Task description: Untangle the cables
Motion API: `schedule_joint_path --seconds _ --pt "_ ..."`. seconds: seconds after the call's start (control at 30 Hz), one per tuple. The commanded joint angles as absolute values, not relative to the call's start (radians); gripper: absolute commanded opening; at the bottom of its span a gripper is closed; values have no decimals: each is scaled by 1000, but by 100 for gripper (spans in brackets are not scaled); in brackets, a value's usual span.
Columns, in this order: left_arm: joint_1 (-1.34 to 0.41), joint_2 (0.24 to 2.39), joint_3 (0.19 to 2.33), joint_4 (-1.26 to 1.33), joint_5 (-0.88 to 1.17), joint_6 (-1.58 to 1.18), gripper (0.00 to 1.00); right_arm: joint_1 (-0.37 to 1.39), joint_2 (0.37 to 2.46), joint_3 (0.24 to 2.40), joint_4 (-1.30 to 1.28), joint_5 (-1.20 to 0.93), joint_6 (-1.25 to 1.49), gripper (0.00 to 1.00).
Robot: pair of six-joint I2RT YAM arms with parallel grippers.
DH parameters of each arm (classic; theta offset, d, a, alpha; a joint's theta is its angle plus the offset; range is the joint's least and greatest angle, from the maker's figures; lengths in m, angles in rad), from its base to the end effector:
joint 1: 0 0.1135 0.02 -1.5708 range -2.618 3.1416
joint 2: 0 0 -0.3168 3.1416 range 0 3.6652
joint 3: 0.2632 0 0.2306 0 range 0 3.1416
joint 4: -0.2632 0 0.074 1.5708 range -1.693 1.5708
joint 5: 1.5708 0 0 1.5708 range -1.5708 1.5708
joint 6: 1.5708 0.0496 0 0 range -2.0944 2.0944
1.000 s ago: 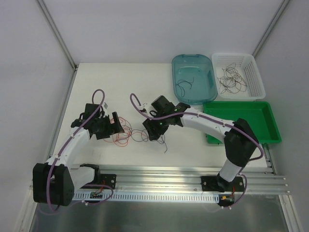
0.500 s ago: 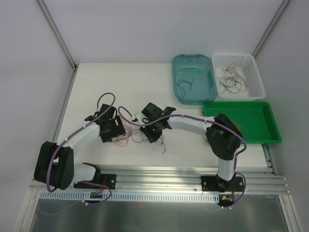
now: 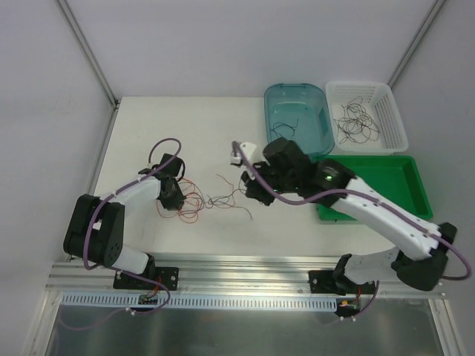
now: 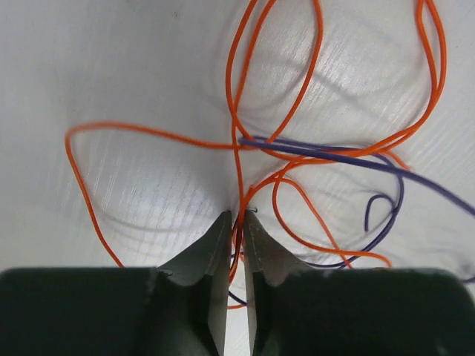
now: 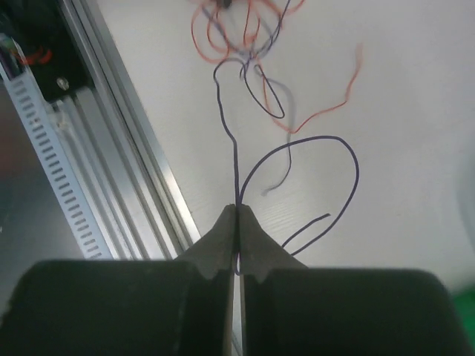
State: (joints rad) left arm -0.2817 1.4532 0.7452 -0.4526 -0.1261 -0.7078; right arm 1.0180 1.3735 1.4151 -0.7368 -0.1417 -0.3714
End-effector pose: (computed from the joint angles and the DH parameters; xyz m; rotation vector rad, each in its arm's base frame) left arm 0.2324 -0.0608 0.2159 -0.6099 2.6504 -0.1175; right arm 0.1371 0.2355 0.4145 -1.5352 1.7227 0.4982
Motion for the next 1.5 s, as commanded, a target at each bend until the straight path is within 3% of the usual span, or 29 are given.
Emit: schedule_joint_path --seconds 0.0,0.1,0.6,0.8,0.87,0.97,1.1,1.13,1.23,1.47 --pt "-287 1522 715 -431 -141 -747 9 1015 1189 1515 -870 -55 -402 1" --pt "-284 1523 712 -431 -156 -747 0 1015 1106 1566 -896 -13 -410 1" --pt "-230 1508 707 -440 -170 -747 0 1014 640 1582 -755 264 -368 1" --pt "-219 1496 712 -442 -132 -767 1 1014 612 1598 -781 356 -379 1" --pt "-219 1459 716 -442 -103 -762 7 1015 653 1580 -802 350 -361 1" --pt "-219 1376 726 -449 -80 -735 26 1012 719 1505 -798 327 -322 1" --pt "-218 1252 753 -494 -42 -677 66 1012 822 1483 -766 305 -284 1" --pt "-219 1229 762 -506 -31 -646 81 1014 847 1492 -762 304 -279 1" --pt "-218 1137 804 -552 -5 -576 99 988 920 1534 -736 302 -281 1" --pt "-216 928 842 -598 15 -397 99 763 1089 1704 -726 106 -242 1"
